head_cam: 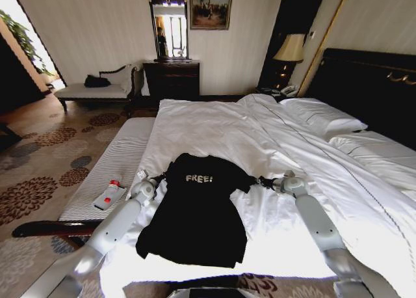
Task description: Fold the clothes on the bed.
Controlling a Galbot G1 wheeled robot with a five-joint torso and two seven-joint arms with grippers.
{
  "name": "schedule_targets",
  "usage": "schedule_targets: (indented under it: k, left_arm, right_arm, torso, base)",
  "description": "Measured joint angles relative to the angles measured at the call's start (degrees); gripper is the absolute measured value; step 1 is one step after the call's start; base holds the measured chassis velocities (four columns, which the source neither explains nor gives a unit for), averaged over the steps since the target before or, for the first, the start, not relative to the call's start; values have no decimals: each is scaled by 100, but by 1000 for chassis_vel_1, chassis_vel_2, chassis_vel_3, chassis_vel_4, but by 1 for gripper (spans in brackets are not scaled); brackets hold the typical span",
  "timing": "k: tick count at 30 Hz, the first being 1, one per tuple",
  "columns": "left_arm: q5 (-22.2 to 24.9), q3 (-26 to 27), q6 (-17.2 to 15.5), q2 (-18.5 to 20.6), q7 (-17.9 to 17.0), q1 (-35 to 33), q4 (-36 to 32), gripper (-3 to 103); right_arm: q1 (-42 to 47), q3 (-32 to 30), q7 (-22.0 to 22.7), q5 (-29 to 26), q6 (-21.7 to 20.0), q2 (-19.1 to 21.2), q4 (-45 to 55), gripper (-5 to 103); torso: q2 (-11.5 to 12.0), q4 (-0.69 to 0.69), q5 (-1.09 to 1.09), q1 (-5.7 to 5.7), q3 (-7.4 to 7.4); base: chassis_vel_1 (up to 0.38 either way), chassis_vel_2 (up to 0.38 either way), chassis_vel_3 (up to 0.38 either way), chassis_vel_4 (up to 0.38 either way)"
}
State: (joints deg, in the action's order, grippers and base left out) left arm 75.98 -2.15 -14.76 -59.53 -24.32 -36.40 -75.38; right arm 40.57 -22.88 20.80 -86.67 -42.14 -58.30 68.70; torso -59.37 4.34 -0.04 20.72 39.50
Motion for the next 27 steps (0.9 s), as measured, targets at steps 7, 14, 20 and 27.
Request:
schedule_targets:
  k: [7, 14, 20, 27]
  left_arm:
    - [-29, 3, 30, 8, 12, 22, 41, 1]
    - [-103, 48, 100, 8, 49, 215, 247, 1]
    - [-123, 88, 137, 66, 160, 476, 501, 1]
    - [-181, 156, 172, 148, 250, 603, 565, 1]
  right_arm:
    - [-6, 15, -30, 32, 0, 7, -11, 1]
    - [-40, 70, -119, 189, 0, 26, -10, 1]
    - [-43, 201, -330, 568, 0, 114, 187, 1]
    - [-90, 480, -462, 706, 0, 220, 595, 1]
  torso:
    - [0, -1, 0, 0, 0]
    - [0, -1, 0, 0, 0]
    - [0, 0, 0, 0, 0]
    - [0, -1, 0, 0, 0]
  base:
    - [0, 0, 0, 0]
    - [0, 0, 0, 0]
    - [0, 0, 0, 0]
    - [0, 0, 0, 0]
